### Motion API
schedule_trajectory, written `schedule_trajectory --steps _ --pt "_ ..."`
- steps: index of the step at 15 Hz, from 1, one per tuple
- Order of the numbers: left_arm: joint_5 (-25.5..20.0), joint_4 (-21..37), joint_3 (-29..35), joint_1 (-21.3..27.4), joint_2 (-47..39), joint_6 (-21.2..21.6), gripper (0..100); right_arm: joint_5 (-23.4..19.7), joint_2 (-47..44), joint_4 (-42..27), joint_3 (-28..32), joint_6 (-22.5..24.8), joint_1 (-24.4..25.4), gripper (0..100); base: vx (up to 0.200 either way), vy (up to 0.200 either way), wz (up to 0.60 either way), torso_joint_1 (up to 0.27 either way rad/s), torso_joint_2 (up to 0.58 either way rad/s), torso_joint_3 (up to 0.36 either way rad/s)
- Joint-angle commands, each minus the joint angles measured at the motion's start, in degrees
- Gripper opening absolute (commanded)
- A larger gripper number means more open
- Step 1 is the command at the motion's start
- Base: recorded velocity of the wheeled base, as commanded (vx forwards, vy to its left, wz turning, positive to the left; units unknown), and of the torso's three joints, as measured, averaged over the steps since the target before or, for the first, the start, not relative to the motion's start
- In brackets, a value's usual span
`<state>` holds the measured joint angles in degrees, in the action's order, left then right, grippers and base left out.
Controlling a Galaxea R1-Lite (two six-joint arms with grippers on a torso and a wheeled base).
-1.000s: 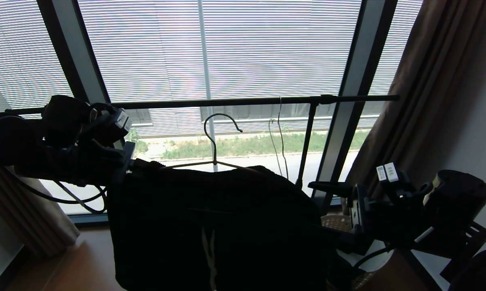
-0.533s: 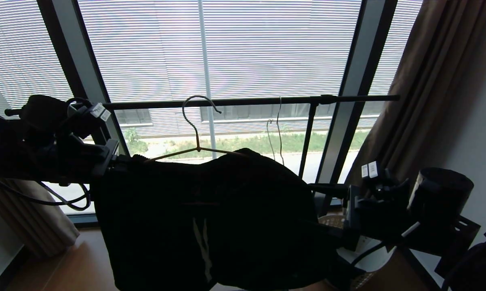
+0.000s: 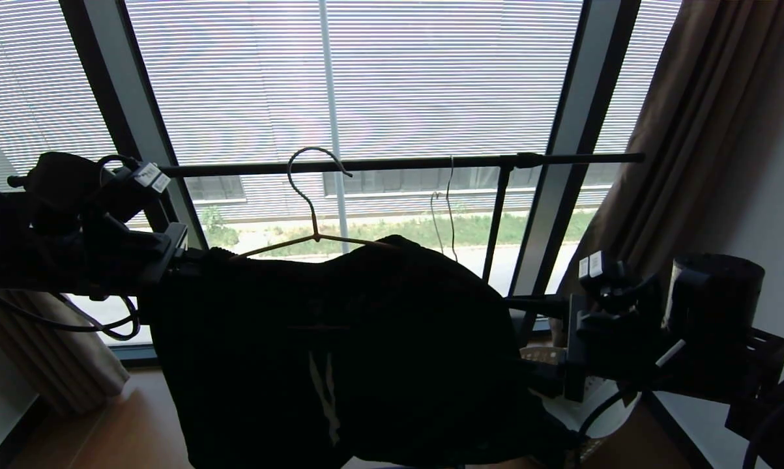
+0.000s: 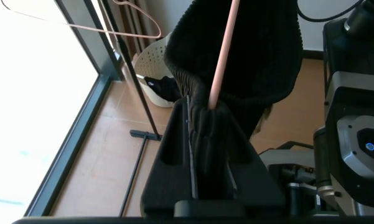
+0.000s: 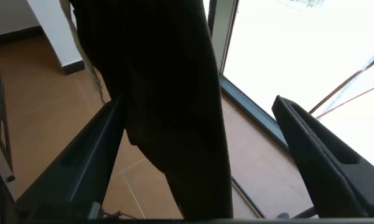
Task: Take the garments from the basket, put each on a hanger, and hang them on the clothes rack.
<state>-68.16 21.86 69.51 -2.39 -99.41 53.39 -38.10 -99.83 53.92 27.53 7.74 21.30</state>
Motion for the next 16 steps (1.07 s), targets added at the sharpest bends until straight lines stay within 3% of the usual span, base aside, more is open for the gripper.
schedule_trajectory --steps 1,2,4,12,13,16 --pt "0.0 -0.1 0.1 -0.1 0.0 0.0 0 2.4 0.8 -4.3 1.8 1.9 0.1 100 0.0 0.0 0.0 0.0 0.0 0.0" --pt "0.0 0.0 0.0 -0.2 -0.1 0.0 0 5.8 1.3 -8.7 3.3 2.8 0.3 100 0.0 0.0 0.0 0.0 0.0 0.0" --pt "-0.8 0.0 -0.3 -0.6 -0.3 0.0 0 7.1 2.6 -14.6 4.8 3.4 1.0 100 0.0 0.0 0.0 0.0 0.0 0.0" --pt "-2.8 -0.1 -1.7 0.2 0.1 0.0 0 6.8 -2.6 -12.4 4.9 3.2 2.2 100 0.0 0.0 0.0 0.0 0.0 0.0" --pt "-2.9 0.0 -1.8 0.4 0.1 0.0 0 6.9 -2.8 -12.4 4.9 3.2 2.3 0 0.0 0.0 0.0 0.0 0.0 0.0" --pt "-2.9 -0.1 -1.7 -0.2 0.0 0.0 0 6.8 -2.6 -12.3 4.8 3.2 2.3 0 0.0 0.0 0.0 0.0 0.0 0.0"
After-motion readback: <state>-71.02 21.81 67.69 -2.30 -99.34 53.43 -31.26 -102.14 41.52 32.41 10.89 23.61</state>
